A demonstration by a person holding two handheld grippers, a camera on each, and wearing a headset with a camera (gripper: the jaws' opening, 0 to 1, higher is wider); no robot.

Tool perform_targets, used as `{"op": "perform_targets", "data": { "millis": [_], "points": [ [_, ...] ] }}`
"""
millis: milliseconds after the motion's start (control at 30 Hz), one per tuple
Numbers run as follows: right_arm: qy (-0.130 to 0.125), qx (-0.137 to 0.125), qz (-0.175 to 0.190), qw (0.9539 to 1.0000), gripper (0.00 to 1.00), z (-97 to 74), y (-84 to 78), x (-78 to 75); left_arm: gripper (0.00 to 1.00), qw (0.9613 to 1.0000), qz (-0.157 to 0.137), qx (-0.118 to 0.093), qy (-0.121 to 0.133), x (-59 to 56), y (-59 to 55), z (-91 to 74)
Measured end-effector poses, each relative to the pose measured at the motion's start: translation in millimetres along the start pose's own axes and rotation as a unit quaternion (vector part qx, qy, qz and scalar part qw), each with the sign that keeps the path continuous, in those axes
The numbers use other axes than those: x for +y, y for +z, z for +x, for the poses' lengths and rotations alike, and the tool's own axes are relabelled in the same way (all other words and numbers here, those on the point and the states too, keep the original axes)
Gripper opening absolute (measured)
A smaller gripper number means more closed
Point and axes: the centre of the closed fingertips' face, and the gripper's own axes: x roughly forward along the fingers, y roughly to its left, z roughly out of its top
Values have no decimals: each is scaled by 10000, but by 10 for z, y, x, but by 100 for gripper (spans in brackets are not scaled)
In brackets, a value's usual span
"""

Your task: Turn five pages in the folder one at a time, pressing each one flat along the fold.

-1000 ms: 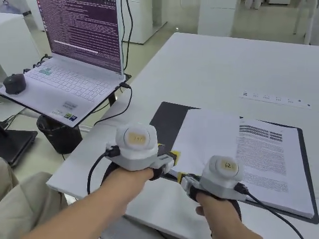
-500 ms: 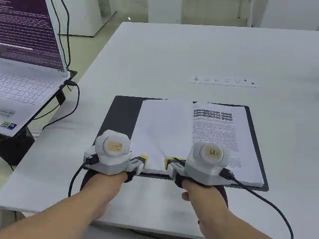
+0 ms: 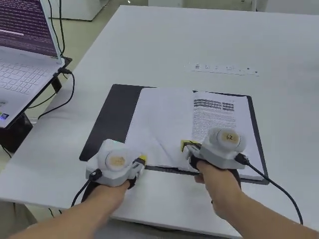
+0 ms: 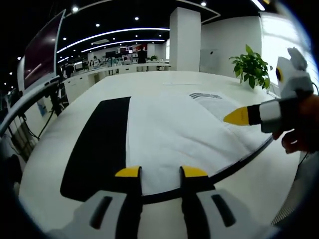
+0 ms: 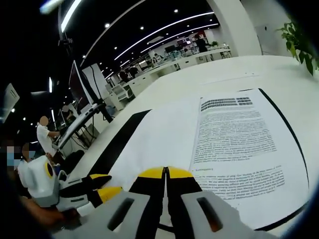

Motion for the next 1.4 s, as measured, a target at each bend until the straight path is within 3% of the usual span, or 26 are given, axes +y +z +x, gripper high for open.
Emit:
{"op": "perform_targets", "data": {
  "millis": [33,133,200,333,733,767,1000,1400],
  "points": [
    [-10,-62,-46,10000,0,27,37,-47,29,9999,-153,-26,13,9,-7,-15],
    [-35,-208,-98,9997,0,103,119,-162,28,9999,-101,-87,13,9,-21,10],
    [-58,-453,-164,9988,0,138,226,-221,28,9999,-104,-106,21,16,-18,24],
    [-22,-562,-140,9983,0,249,310,-304,28,9999,-85,-127,21,21,-22,43],
    [-17,-439,-302,9986,0,594,383,-399,28,9998,-87,-199,47,14,-21,55],
    [-54,-532,-354,9979,0,598,428,-398,28,9997,-88,-201,48,13,-21,55],
    [-111,-523,-334,9980,0,710,575,-411,28,9997,-82,-222,45,13,-19,57],
    [-180,-684,-178,9973,0,1019,805,-601,28,9997,-74,-237,56,8,-14,61]
  ]
}}
